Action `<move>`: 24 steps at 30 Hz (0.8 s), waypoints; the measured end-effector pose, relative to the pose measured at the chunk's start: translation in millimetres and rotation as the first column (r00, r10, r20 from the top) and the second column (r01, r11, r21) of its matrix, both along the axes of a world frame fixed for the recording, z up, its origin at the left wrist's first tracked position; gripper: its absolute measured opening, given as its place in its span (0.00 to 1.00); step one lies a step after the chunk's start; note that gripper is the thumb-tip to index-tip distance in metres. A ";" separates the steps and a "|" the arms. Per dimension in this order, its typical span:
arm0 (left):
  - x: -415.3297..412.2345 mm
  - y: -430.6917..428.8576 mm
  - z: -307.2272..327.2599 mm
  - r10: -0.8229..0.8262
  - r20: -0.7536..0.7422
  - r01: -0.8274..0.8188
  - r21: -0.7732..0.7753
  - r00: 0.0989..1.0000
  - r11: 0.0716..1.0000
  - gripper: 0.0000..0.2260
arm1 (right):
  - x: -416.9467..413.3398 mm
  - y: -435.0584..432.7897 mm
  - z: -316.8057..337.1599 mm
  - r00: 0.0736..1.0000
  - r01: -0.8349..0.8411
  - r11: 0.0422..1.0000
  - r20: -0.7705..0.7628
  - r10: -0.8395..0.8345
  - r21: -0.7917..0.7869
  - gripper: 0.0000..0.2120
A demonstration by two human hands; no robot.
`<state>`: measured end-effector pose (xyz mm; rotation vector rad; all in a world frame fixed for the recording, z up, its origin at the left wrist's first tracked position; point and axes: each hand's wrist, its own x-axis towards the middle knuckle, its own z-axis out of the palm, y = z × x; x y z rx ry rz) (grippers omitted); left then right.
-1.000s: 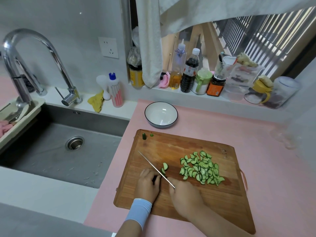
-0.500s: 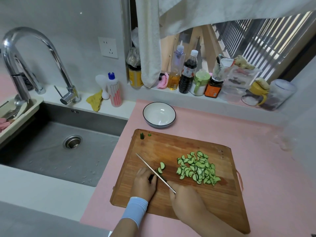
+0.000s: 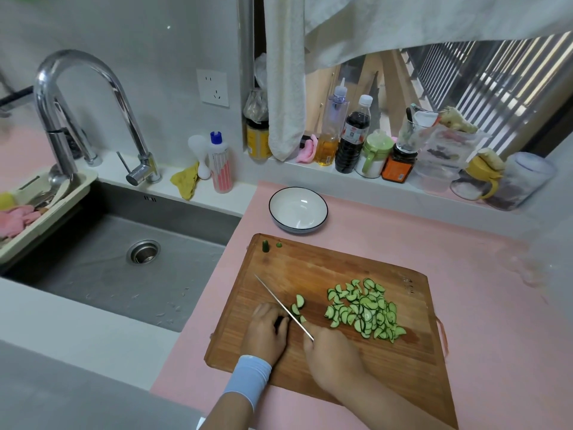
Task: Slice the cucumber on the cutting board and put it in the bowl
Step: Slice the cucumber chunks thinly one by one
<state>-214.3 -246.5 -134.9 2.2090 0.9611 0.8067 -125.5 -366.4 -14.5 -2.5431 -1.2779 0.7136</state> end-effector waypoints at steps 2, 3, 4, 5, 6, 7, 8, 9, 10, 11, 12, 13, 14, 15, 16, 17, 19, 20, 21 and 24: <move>-0.3 0.0 -1.6 0.005 -0.011 -0.005 -0.003 1.000 1.000 0.06 | -2.8 -3.5 1.5 1.000 -0.003 1.000 0.016 0.003 0.001 0.17; -0.4 -0.1 -2.5 0.008 -0.015 -0.008 -0.004 1.000 1.000 0.05 | -4.2 -6.1 1.5 1.000 0.000 1.000 0.019 0.000 0.008 0.17; -0.3 0.0 -3.5 0.012 -0.015 -0.012 -0.007 1.000 1.000 0.04 | -5.3 -9.2 1.3 1.000 -0.002 1.000 0.026 0.002 0.019 0.18; -0.6 0.0 -4.4 0.017 -0.014 -0.017 -0.010 1.000 1.000 0.04 | -6.2 -12.3 1.2 0.999 -0.012 1.000 0.039 0.011 0.029 0.19; -0.7 0.1 -4.9 0.020 -0.013 -0.020 -0.014 1.000 1.000 0.04 | -6.7 -15.1 1.3 0.999 -0.019 0.999 0.049 0.018 0.035 0.19; -0.8 0.1 -5.5 0.019 -0.013 -0.020 -0.018 1.000 1.000 0.04 | -6.9 -17.4 1.6 0.999 -0.020 0.999 0.049 0.018 0.037 0.19; -0.7 0.2 -5.7 0.016 -0.013 -0.017 -0.021 1.000 1.000 0.04 | -6.7 -19.1 1.9 0.999 -0.015 0.999 0.042 0.014 0.038 0.19; -0.8 0.3 -5.9 0.013 -0.013 -0.014 -0.021 1.000 1.000 0.04 | -6.3 -20.2 2.2 0.999 -0.009 0.999 0.035 0.008 0.036 0.18; -0.9 0.4 -5.7 0.011 -0.015 -0.011 -0.021 1.000 1.000 0.04 | -5.8 -20.7 2.2 0.999 -0.004 0.999 0.032 0.003 0.031 0.18; -0.9 0.4 -5.2 0.009 -0.016 -0.009 -0.020 1.000 1.000 0.04 | -5.1 -20.9 2.2 1.000 -0.003 1.000 0.032 0.002 0.028 0.17; -0.8 0.5 -4.7 0.008 -0.016 -0.009 -0.019 1.000 1.000 0.04 | -4.9 -20.6 1.9 1.000 -0.004 1.000 0.030 0.003 0.028 0.17; -0.8 0.4 -4.1 0.009 -0.014 -0.009 -0.017 1.000 1.000 0.04 | -4.8 -20.0 1.5 1.000 -0.006 1.000 0.025 0.005 0.028 0.17; -0.8 0.3 -3.3 0.010 -0.010 -0.010 -0.016 1.000 1.000 0.04 | -4.4 -18.9 0.7 1.000 -0.007 1.000 0.017 0.006 0.029 0.16; -0.9 0.1 -2.4 0.012 -0.007 -0.012 -0.015 1.000 1.000 0.04 | -4.0 -17.4 -0.3 1.000 -0.008 1.000 0.009 0.008 0.025 0.16; -0.7 -0.1 -1.2 0.014 -0.004 -0.014 -0.016 1.000 1.000 0.05 | -3.5 -15.3 -1.0 1.000 -0.010 1.000 0.001 0.010 0.022 0.16; -0.5 -0.2 -0.4 0.016 -0.001 -0.016 -0.018 1.000 1.000 0.06 | -3.1 -12.7 -1.4 1.000 -0.011 1.000 -0.008 0.011 0.017 0.16; -0.2 -0.5 0.7 0.014 0.007 -0.014 -0.015 1.000 1.000 0.07 | -1.4 -7.6 -2.0 1.000 -0.012 1.000 -0.028 0.012 0.011 0.15; -0.1 -0.8 0.9 0.010 0.008 -0.010 -0.009 1.000 1.000 0.07 | -0.5 -5.5 -2.0 0.999 -0.008 1.000 -0.035 0.008 0.008 0.15; -0.5 -1.4 0.7 0.007 0.006 -0.007 -0.003 1.000 1.000 0.07 | -0.1 -4.1 -1.3 0.999 -0.003 1.000 -0.037 0.003 0.002 0.15; -1.8 -2.3 -1.5 0.011 -0.018 -0.011 0.011 1.000 1.000 0.05 | -1.3 -3.9 -0.5 0.999 -0.007 1.000 -0.035 0.006 -0.008 0.15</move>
